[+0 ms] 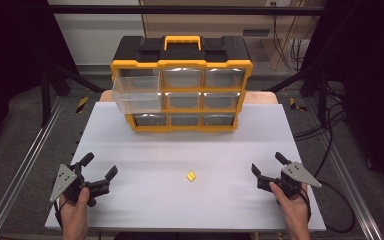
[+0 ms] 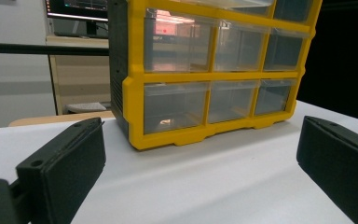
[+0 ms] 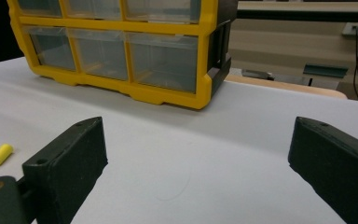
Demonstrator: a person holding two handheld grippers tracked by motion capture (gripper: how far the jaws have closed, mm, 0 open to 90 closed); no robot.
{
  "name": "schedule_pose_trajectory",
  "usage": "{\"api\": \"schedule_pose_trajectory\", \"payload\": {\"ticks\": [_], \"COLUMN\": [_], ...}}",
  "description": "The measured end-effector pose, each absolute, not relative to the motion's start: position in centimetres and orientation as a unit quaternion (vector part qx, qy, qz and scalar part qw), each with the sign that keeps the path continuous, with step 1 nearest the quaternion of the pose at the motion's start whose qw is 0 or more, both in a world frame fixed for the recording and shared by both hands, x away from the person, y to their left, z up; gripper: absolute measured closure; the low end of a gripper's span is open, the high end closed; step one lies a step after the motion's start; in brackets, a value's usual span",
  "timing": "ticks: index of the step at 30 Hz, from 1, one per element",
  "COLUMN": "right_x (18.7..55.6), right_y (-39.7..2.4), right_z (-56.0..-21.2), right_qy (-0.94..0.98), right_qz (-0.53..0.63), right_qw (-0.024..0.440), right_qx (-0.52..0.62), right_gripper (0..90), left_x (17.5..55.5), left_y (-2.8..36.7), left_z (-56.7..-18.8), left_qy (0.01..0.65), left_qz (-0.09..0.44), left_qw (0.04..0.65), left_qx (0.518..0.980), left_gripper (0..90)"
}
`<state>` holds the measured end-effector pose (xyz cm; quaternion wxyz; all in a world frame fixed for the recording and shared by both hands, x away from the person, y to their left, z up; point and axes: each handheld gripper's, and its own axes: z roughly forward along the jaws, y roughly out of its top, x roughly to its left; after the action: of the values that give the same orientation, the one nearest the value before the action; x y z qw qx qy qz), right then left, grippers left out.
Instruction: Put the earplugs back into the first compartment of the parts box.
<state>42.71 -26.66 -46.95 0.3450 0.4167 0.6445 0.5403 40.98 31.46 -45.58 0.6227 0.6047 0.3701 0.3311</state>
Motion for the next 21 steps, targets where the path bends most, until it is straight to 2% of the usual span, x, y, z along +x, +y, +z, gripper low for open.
{"api": "schedule_pose_trajectory", "payload": {"ticks": [3,4,7,10,12,21], "right_x": [42.8,42.8,42.8,42.8,43.0,44.2], "right_y": [-26.3,-26.0,-25.7,-25.0,-24.5,-18.9], "right_z": [-46.9,-46.6,-46.5,-46.1,-45.9,-45.1], "right_qy": [0.649,0.662,0.677,0.680,0.690,0.750], "right_qz": [0.538,0.531,0.520,0.508,0.501,0.452], "right_qw": [0.338,0.310,0.298,0.297,0.280,0.233], "right_qx": [0.420,0.430,0.427,0.437,0.440,0.422], "right_gripper": [4.2,6.0,8.4,7.7,7.1,9.9], "left_x": [41.0,41.0,41.1,41.1,41.2,41.6], "left_y": [31.6,31.6,31.6,31.4,31.2,30.8], "left_z": [-45.8,-45.9,-46.1,-46.0,-45.9,-46.4], "left_qy": [0.372,0.374,0.379,0.377,0.371,0.372], "left_qz": [0.332,0.332,0.328,0.328,0.328,0.317], "left_qw": [0.620,0.618,0.612,0.606,0.604,0.601], "left_qx": [0.606,0.606,0.612,0.619,0.624,0.633], "left_gripper": [0.6,0.6,0.6,0.7,0.7,0.6]}}
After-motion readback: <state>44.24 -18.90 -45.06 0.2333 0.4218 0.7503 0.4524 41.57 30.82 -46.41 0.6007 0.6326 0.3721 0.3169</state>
